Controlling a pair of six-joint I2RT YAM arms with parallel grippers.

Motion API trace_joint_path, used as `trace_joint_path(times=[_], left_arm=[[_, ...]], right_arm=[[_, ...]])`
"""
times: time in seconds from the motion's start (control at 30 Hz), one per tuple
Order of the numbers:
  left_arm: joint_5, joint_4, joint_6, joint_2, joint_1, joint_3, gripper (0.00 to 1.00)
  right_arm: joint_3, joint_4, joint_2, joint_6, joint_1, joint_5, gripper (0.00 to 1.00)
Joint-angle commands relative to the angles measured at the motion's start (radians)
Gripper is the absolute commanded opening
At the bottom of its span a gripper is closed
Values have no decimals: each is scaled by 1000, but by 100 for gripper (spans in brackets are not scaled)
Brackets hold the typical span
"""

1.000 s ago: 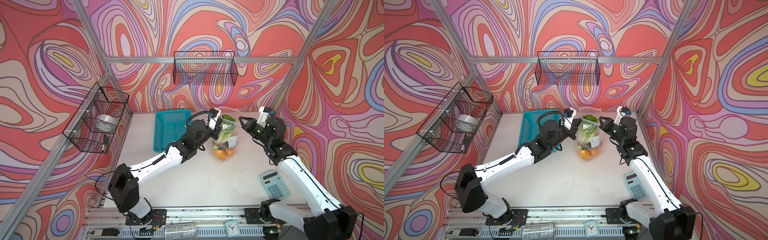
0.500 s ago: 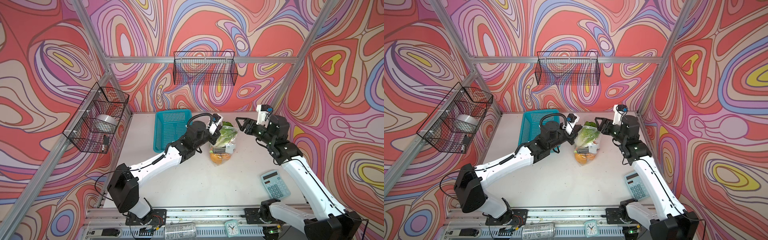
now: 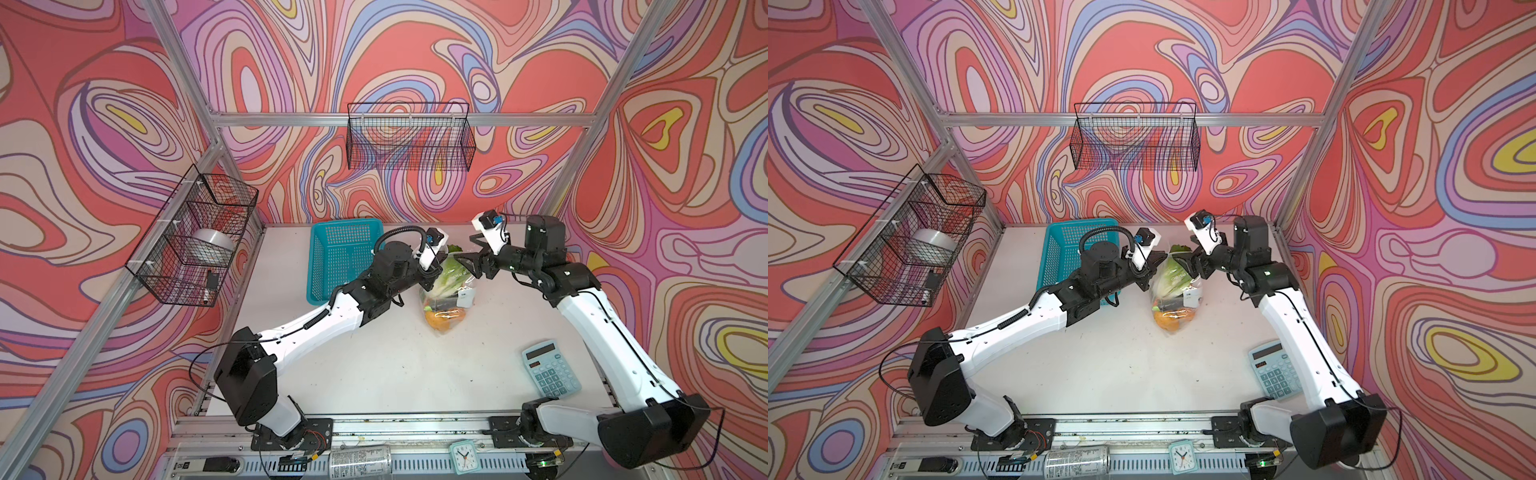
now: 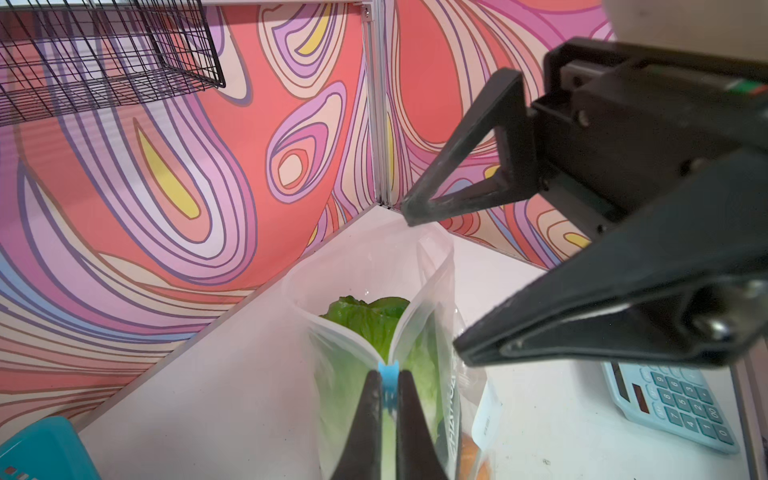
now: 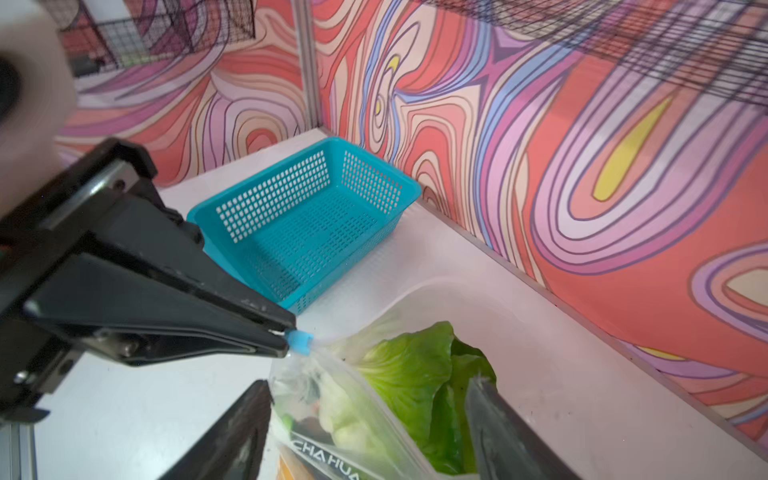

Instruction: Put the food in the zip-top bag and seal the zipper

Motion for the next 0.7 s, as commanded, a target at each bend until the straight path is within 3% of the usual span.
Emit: trace_joint_path(times=[0.0,0.13,0.3,0.47,0.6,0.67], left_arm=[[30,25,1,-24,-2,28,0],[33,25,-2,-23,-2,26,0],[30,25,1,-21,-2,25,0],[23,24,3,-16,-2,32,0],[8,18,6,-13,-2,31,0],[-3,16,10,-14,-2,32,0]], right_arm=[[80,-157,51,-190,-4,-67,74],[116,-209,110,-223,-4,-113,70],[64,-187,111,-217,-4,-90,67],[-9,-94,74,-182,-4,-42,38],[-20,-62,48,-167,-4,-60,6],[-9,-65,52,-156,-4,-71,0]])
